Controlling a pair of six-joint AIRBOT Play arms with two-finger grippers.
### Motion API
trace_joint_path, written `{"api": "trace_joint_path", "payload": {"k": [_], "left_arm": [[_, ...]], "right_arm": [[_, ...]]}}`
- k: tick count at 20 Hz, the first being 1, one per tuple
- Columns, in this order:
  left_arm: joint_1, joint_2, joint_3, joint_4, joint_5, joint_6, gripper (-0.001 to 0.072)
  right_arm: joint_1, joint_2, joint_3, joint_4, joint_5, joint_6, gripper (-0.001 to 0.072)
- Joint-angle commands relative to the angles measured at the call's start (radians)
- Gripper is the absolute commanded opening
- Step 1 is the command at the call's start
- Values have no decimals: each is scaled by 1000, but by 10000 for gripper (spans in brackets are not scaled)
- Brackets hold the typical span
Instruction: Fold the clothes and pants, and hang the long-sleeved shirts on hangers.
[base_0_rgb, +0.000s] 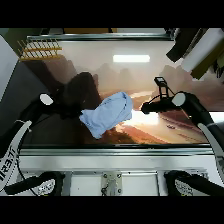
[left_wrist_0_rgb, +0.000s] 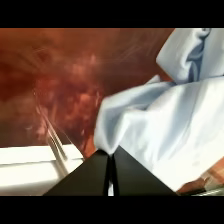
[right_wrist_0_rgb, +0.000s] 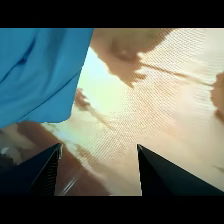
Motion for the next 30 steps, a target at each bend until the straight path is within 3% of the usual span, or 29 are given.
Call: {"api": "trace_joint_path", "payload": {"k": [1,5,11,12,13,14,16,21,25,30], "left_arm": [[36,21,39,26,-23,2,9],[24,20,39,26,-7,2,9],[23,20,39,26,-8,2,9],[23,20,39,26,-9,2,8],[23,21,39,26,-9,2,9],[24,21,39,26,-9,2,9],[40,22,75,23,-25,2,9],[79,124,480,18,-125,22,9],[27,224,609,95,-105,61,8],[8,183,515,208,-160,49,9]], "right_arm": [[3,-209,35,115,-31,1,513],[30,-330,97,362,-53,-133,511],[119,-406,164,404,-119,-148,508],[127,-413,167,404,-134,-148,456],[131,-414,167,400,-152,-150,210],[131,-411,169,399,-162,-163,13],[117,-368,197,332,-149,-182,12],[45,-15,465,-67,37,-177,12],[54,257,517,-102,67,-156,11],[183,327,430,-101,288,-31,12]]}}
